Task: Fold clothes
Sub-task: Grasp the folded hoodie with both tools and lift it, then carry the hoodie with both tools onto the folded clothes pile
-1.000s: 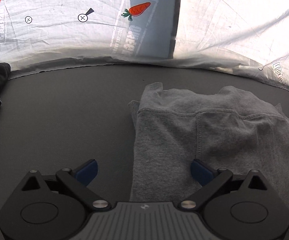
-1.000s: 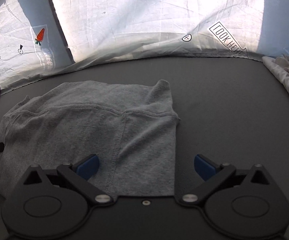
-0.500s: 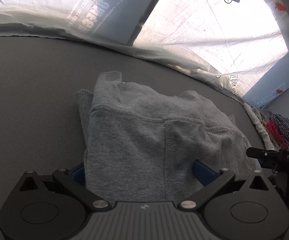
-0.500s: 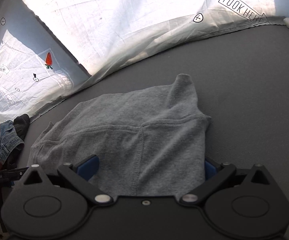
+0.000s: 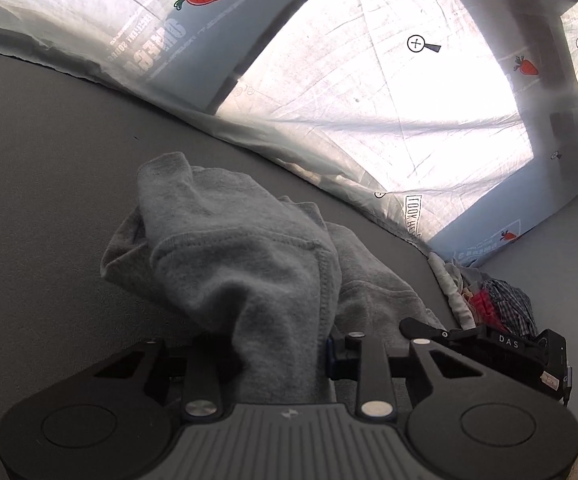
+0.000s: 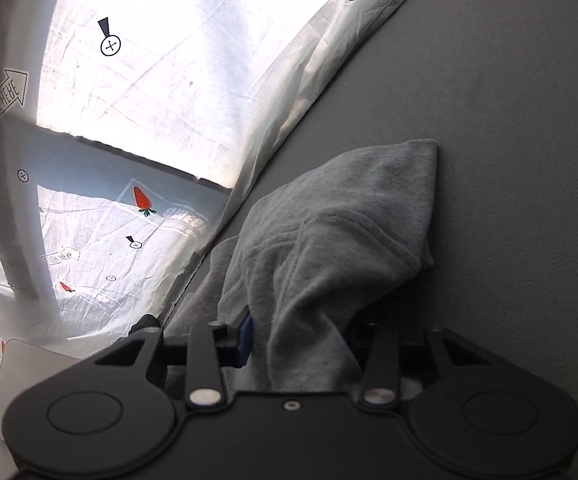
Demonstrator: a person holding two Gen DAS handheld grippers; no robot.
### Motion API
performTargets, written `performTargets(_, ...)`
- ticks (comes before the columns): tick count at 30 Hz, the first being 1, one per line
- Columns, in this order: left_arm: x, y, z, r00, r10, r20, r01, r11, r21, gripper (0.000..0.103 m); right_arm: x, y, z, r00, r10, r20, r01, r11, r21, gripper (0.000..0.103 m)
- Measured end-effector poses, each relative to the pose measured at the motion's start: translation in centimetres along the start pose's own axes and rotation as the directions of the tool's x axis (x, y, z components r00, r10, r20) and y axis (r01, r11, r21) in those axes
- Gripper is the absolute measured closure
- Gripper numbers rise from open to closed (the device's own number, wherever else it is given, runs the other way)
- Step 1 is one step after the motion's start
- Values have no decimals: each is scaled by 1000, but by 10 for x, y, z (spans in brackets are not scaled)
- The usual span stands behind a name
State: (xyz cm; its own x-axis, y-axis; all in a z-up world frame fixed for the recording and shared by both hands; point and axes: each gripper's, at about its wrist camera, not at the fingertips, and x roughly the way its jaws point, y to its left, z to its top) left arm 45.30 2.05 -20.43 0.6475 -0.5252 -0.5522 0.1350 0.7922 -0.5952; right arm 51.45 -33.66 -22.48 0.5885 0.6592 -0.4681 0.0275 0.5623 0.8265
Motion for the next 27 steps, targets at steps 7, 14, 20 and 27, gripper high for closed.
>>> performTargets(7,-53,-70,-28,992,-96,78,91,994,62,70,-71,48,-23,994,51,98,-41,994,-100,66)
performTargets(14,-86,-127,-68,974,-212,75,202,971,124,70,-180,55,-64,966,80,246,-63,995,-76,66)
performTargets(20,-88,-168,-107,966,-258,35,250,957,149,70,-250,39,-98,943,49,328,-42,999,-29,67)
performTargets(27,-68,-230,-141,967,-256,-5,253,951,177,70,-306,-3,-100,928,42,370,-51,999,15,68)
